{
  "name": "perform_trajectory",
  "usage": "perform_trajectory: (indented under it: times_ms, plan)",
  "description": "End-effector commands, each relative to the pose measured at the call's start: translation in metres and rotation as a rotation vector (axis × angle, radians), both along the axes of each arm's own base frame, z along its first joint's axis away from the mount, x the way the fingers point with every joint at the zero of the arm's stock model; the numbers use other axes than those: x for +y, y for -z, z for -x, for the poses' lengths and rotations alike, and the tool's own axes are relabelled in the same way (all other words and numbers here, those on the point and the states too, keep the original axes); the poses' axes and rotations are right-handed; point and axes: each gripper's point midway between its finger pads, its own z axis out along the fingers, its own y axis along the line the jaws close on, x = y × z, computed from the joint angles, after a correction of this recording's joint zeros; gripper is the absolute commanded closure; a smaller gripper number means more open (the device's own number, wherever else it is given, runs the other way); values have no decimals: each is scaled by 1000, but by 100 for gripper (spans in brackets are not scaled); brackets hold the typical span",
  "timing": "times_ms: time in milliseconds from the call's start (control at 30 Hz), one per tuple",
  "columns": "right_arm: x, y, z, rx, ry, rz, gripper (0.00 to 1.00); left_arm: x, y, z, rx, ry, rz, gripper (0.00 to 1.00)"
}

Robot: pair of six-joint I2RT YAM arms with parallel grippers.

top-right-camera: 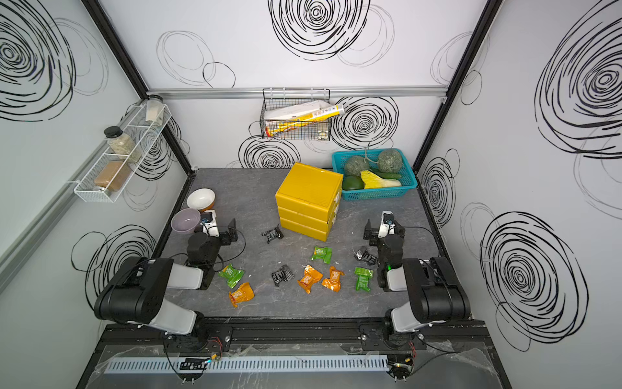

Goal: Place the cookies into the drawer by color
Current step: Adjust the storage box at the center of the board.

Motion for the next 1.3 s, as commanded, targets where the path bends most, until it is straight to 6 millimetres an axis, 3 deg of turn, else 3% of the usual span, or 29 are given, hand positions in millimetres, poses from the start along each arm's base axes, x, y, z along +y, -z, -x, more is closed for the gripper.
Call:
perform_trajectory:
  times_ms: [0, 700, 833, 967, 1100, 1267]
  plan:
    - [-1, -5, -3, -10, 1, 4, 0, 3, -15, -3, -59, -25, -16, 1]
    - [-3, -7, -2, -19, 10, 2, 0, 7, -18, -5, -55, -30, -5, 1]
    - [-11, -22, -7, 15, 62, -12, 0, -5, -37, -13, -27, 1, -47, 1]
    - [-9, -44, -7, 26, 59, -63, 0, -29, -67, -16, 1, 81, -56, 1]
    - [4, -71, -15, 58, -3, -120, 0, -58, -86, -18, 122, 161, -44, 1]
    - [39, -120, -19, 100, -189, -203, 0, -87, -116, 3, 185, 249, -54, 1]
